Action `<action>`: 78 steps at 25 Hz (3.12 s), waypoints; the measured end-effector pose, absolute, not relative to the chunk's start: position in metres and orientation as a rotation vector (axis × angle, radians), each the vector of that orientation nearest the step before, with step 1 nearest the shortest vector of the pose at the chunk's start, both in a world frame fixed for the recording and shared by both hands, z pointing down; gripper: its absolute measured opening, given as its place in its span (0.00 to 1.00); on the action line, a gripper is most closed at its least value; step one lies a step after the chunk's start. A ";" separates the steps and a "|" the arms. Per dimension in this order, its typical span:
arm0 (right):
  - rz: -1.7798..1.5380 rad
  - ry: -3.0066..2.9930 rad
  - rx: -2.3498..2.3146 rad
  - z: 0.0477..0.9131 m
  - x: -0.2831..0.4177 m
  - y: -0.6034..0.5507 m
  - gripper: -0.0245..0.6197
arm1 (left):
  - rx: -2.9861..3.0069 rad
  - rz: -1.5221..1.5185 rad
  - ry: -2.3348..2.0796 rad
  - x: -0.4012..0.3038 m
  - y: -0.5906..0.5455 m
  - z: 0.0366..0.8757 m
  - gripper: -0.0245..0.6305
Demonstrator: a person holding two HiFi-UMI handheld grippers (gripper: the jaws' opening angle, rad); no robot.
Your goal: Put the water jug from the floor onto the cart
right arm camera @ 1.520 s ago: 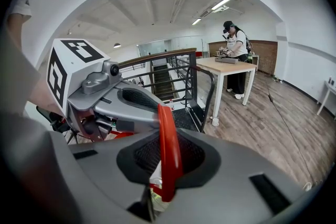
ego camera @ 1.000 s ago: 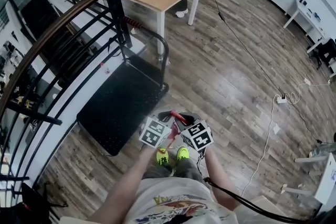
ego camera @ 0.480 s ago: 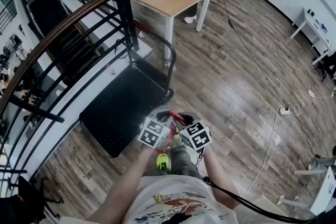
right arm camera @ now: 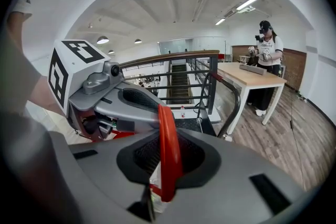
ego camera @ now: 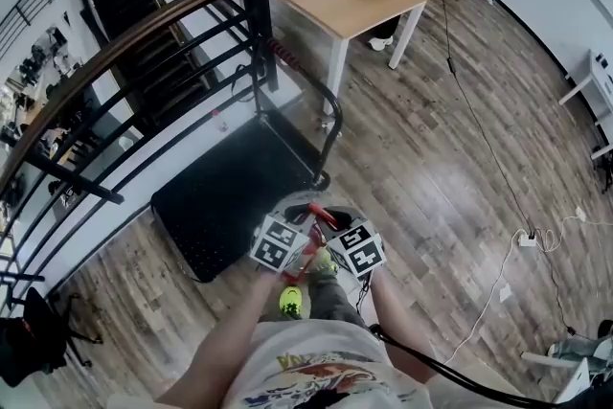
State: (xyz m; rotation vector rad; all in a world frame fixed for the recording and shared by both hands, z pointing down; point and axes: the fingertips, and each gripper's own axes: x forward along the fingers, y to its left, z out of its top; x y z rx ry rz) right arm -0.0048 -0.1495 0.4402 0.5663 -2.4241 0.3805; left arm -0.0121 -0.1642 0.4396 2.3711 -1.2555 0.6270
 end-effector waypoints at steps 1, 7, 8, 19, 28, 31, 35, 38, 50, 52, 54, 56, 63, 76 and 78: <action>0.381 -2.427 0.544 0.442 -0.006 -0.156 0.12 | 2.357 0.622 -1.271 -0.013 -0.171 0.440 0.07; 0.358 -2.447 0.407 0.447 -0.015 -0.198 0.12 | 2.277 0.590 -1.372 -0.022 -0.213 0.446 0.07; 0.352 -2.448 0.386 0.448 -0.016 -0.205 0.12 | 2.264 0.586 -1.387 -0.024 -0.219 0.446 0.07; 0.277 -2.463 0.190 0.461 -0.036 -0.260 0.12 | 2.131 0.540 -1.541 -0.048 -0.273 0.460 0.07; 0.272 -2.464 0.115 0.471 -0.058 -0.278 0.12 | 2.075 0.531 -1.597 -0.071 -0.290 0.470 0.07; 0.255 -2.451 0.076 0.479 -0.071 -0.285 0.12 | 2.041 0.511 -1.609 -0.084 -0.296 0.479 0.07; 0.237 -2.427 0.042 0.488 -0.090 -0.286 0.12 | 2.016 0.479 -1.621 -0.104 -0.298 0.488 0.07; 0.238 -2.417 0.034 0.493 -0.106 -0.293 0.12 | 2.006 0.478 -1.621 -0.119 -0.304 0.494 0.07; 0.267 -2.376 0.051 0.501 -0.184 -0.324 0.12 | 2.010 0.445 -1.597 -0.198 -0.336 0.501 0.07; 0.272 -2.374 0.050 0.505 -0.197 -0.329 0.12 | 2.017 0.441 -1.595 -0.210 -0.341 0.503 0.07; 0.274 -2.376 0.053 0.512 -0.210 -0.332 0.12 | 2.024 0.446 -1.587 -0.222 -0.344 0.508 0.07; 0.275 -2.380 0.063 0.519 -0.222 -0.335 0.12 | 2.032 0.455 -1.577 -0.234 -0.347 0.515 0.07; 0.293 -2.371 0.060 0.557 -0.267 -0.352 0.12 | 2.006 0.483 -1.599 -0.281 -0.364 0.556 0.07; 0.302 -2.362 -0.065 0.616 -0.322 -0.394 0.12 | 1.890 0.492 -1.670 -0.337 -0.406 0.610 0.07; 0.312 -2.356 -0.081 0.624 -0.328 -0.398 0.12 | 1.876 0.491 -1.675 -0.342 -0.410 0.619 0.07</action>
